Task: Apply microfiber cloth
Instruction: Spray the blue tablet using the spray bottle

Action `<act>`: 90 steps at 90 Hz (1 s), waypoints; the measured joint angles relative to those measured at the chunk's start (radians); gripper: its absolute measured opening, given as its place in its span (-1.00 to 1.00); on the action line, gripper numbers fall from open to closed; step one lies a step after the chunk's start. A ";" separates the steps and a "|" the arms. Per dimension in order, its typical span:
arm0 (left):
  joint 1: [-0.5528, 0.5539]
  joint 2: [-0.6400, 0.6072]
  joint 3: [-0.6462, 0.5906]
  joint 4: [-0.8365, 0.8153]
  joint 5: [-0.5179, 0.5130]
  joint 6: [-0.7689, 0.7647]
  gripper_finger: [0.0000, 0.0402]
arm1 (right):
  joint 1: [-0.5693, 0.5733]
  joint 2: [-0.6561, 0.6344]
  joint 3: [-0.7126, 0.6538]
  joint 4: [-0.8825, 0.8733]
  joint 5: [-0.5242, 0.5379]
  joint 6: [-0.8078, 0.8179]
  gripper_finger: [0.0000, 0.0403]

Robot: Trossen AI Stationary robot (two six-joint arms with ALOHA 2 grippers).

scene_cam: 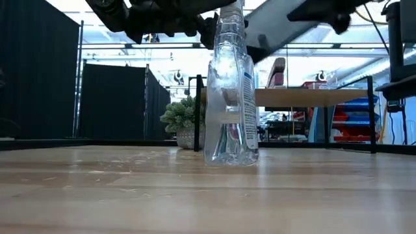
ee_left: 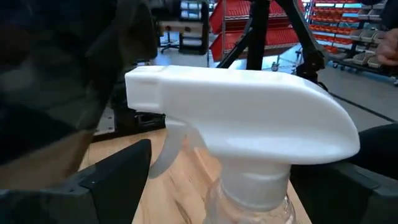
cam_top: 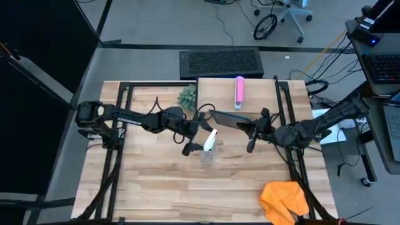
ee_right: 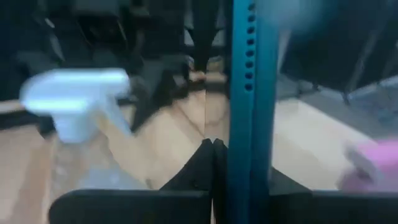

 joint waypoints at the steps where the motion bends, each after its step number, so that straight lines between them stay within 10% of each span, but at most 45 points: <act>1: 0.000 0.000 0.000 0.000 0.000 0.000 0.71 | -0.003 0.001 0.000 0.009 -0.008 -0.006 -0.96; 37: 0.000 -0.001 0.001 -0.008 -0.001 0.003 0.17 | -0.019 0.002 0.000 0.027 -0.061 -0.006 -0.96; 90: 0.040 -0.174 -0.003 -0.436 -0.107 0.057 0.67 | -0.014 -0.057 0.000 -0.155 -0.062 0.061 -0.96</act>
